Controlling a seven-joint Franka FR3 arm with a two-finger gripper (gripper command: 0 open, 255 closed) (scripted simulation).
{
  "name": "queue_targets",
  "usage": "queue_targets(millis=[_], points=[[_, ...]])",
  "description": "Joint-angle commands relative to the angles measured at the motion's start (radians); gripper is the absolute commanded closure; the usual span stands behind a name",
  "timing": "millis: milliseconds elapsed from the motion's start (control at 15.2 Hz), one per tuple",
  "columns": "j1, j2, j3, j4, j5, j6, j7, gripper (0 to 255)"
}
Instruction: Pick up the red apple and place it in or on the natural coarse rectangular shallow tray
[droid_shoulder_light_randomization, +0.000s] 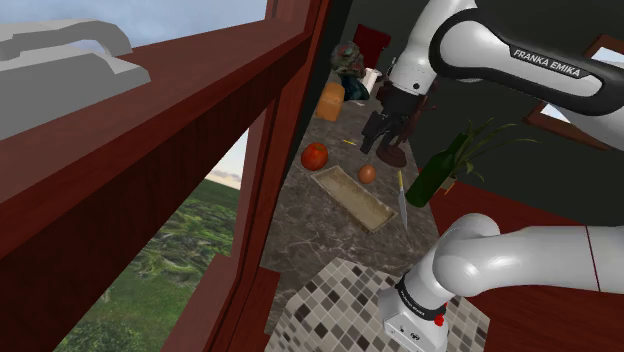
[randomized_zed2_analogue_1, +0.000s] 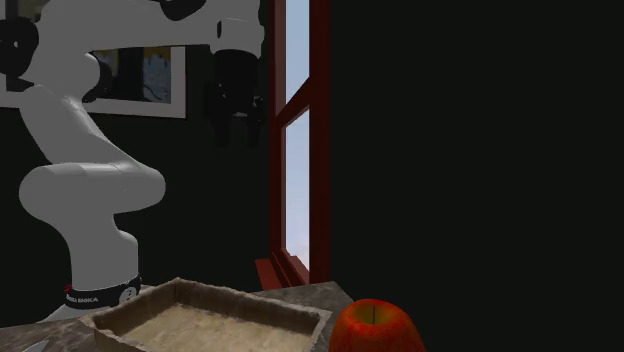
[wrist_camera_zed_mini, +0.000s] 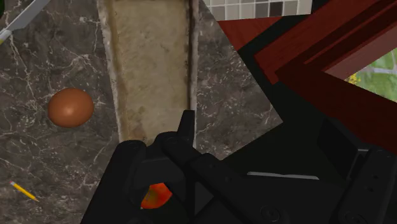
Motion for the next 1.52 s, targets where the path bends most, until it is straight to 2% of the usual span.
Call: queue_targets(millis=[0, 726, 1452], points=[[0.0, 0.0, 0.0, 0.0, 0.0, 0.0, 0.0, 0], [-0.085, 0.349, -0.014, 0.085, -0.01, 0.303, 0.134, 0], [-0.155, 0.708, -0.06, 0.288, -0.012, 0.496, 0.26, 0]])
